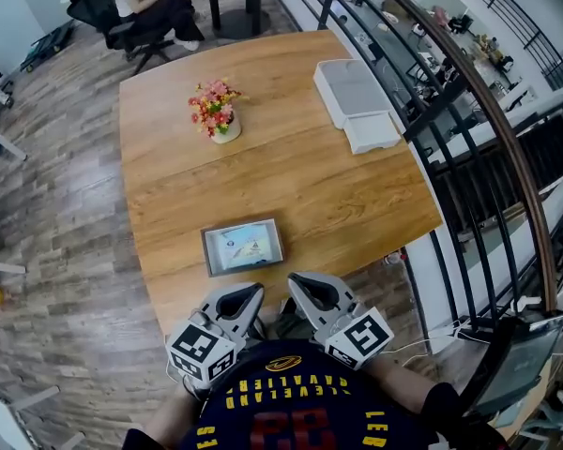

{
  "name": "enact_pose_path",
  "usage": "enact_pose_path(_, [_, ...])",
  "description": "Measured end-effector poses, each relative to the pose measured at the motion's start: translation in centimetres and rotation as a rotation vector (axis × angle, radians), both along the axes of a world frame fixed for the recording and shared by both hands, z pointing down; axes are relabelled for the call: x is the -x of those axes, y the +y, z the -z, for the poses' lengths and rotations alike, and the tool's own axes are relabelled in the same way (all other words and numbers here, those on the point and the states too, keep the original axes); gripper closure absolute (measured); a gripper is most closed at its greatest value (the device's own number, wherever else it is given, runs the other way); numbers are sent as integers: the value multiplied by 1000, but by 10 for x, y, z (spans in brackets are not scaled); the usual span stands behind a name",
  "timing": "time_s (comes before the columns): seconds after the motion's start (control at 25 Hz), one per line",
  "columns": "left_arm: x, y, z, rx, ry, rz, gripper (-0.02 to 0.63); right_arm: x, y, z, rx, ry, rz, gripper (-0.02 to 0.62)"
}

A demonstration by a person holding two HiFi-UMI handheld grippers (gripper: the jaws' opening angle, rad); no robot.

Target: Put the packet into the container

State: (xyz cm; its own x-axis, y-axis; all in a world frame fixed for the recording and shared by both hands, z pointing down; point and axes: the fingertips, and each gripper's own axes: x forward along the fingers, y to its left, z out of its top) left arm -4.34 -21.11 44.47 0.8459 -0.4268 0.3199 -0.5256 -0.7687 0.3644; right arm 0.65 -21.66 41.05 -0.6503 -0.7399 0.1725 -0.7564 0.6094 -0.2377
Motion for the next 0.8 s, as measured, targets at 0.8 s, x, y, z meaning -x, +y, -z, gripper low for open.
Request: enact_pose_path(0.8, [2, -5, -10, 6, -21, 18, 598, -3, 0, -5, 10, -7, -5, 584])
